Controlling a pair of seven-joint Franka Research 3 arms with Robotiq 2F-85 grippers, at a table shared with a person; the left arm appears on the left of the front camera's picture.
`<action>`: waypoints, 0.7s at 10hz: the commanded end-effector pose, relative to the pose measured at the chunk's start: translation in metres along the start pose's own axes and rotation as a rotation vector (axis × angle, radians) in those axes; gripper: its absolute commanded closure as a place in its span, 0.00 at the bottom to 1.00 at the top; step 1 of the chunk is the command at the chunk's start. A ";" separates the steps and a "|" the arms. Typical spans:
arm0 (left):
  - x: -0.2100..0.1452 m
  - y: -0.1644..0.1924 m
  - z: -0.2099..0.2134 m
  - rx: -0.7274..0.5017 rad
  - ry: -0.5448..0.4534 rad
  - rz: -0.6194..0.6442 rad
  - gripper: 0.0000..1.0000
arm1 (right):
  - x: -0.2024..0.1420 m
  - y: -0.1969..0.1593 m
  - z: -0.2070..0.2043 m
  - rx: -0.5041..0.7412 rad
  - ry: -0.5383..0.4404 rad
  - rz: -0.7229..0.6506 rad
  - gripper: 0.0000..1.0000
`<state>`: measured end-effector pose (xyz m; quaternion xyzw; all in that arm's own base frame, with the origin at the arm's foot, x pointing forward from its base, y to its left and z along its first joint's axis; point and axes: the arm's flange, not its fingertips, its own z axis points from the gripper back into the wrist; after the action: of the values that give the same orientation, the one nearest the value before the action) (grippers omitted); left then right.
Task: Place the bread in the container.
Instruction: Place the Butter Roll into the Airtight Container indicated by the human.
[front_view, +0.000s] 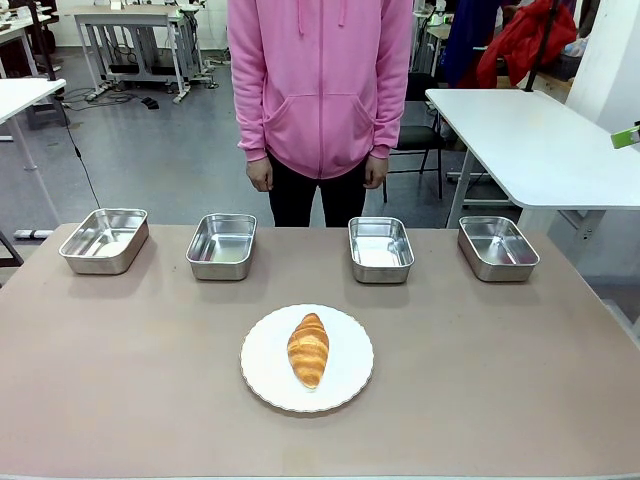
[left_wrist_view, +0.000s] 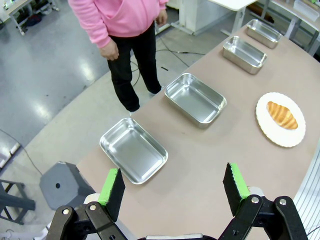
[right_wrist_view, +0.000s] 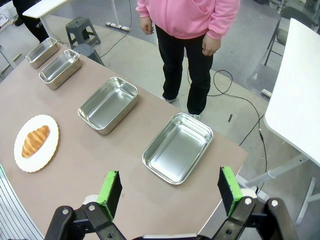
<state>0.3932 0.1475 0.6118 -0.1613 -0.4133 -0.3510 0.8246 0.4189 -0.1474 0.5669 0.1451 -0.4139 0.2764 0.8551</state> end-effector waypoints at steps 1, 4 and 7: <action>0.001 -0.001 0.001 -0.005 -0.007 -0.007 0.00 | 0.000 -0.003 -0.001 0.010 -0.027 0.012 0.00; 0.001 -0.001 0.001 -0.005 -0.007 -0.007 0.00 | 0.000 -0.003 -0.001 0.010 -0.027 0.012 0.00; 0.001 -0.001 0.001 -0.005 -0.007 -0.007 0.00 | 0.000 -0.003 -0.001 0.010 -0.027 0.012 0.00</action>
<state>0.3932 0.1475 0.6118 -0.1613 -0.4133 -0.3510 0.8246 0.4189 -0.1474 0.5669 0.1451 -0.4139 0.2764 0.8551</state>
